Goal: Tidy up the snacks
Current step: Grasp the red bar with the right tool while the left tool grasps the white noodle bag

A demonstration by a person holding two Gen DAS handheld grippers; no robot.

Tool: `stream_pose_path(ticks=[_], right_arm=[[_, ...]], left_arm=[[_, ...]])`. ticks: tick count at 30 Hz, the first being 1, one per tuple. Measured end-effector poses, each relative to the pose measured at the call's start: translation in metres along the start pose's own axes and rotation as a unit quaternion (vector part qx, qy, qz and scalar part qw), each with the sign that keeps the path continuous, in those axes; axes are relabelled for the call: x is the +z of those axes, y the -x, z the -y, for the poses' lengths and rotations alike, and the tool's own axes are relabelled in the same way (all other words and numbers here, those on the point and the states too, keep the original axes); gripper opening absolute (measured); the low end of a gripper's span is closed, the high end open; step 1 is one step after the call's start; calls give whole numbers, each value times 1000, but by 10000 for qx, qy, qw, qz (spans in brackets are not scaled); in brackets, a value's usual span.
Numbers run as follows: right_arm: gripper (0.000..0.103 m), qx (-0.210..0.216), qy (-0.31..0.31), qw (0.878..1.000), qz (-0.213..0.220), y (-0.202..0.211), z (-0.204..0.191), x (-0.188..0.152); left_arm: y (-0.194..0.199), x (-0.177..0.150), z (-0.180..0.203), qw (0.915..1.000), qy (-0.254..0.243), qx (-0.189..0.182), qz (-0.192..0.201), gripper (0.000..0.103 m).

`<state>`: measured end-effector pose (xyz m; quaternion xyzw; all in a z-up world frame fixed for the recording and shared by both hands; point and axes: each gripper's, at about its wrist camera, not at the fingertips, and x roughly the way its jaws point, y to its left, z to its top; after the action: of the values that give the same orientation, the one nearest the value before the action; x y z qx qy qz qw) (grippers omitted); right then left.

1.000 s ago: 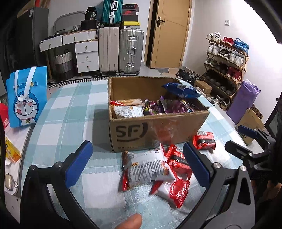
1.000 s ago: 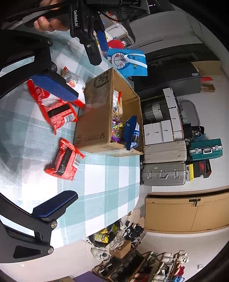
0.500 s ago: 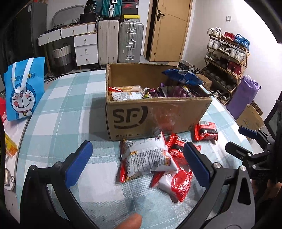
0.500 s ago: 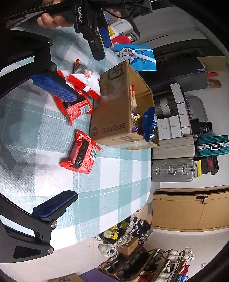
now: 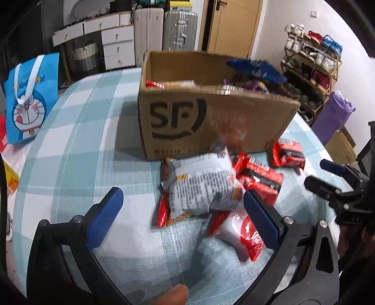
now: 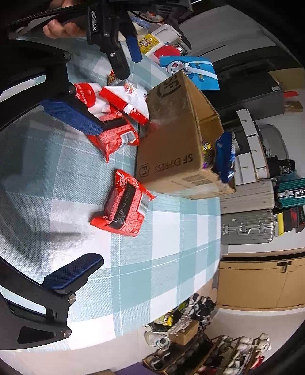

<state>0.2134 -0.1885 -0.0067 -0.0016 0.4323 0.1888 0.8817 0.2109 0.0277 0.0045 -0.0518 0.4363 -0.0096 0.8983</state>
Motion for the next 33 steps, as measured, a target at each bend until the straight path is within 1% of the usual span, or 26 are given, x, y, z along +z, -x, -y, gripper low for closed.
stream_pose_path(ticks=[7, 12, 14, 16, 20, 22, 25, 26, 27, 28, 29, 30, 33], right_arm=[[102, 225, -178, 9994, -199, -20, 11, 5], [102, 143, -431, 9985, -297, -34, 19, 13], [102, 128, -459, 9984, -314, -39, 20, 17], [102, -1, -405, 9986, -332, -44, 19, 21], [103, -155, -282, 9983, -480, -57, 15, 27], [103, -139, -287, 9983, -481, -62, 15, 30], [102, -257, -210, 9982, -498, -69, 14, 32], [103, -325, -203, 9979, -520, -72, 15, 34], [103, -360, -189, 9978, -522, -73, 15, 35], [103, -349, -175, 9979, -512, -74, 15, 36], [103, -341, -164, 9980, -510, -74, 16, 36], [103, -349, -154, 9980, -496, -74, 16, 37], [103, -313, -190, 9981, -495, -75, 20, 36]], left_arm=[[-15, -4, 5, 9998, 8, -68, -193, 102], [-16, 1, 9, 9994, 33, -316, -130, 102], [-17, 4, 13, 9994, -9, -338, -106, 102], [-20, 6, 16, 9993, -32, -350, -132, 102], [-27, 12, 21, 9995, -9, -289, -155, 102], [-30, 14, 20, 9994, 58, -298, -183, 102], [-39, 15, 22, 9996, 21, -47, -284, 102], [-41, 16, 24, 9996, -5, -61, -284, 102], [-42, 16, 25, 9995, -3, -98, -295, 98], [-43, 17, 25, 9994, -3, -154, -315, 90], [-45, 18, 26, 9988, -6, -314, -369, 87], [-46, 18, 27, 9984, -3, -389, -403, 81], [-46, 20, 26, 9985, 40, -427, -329, 72]])
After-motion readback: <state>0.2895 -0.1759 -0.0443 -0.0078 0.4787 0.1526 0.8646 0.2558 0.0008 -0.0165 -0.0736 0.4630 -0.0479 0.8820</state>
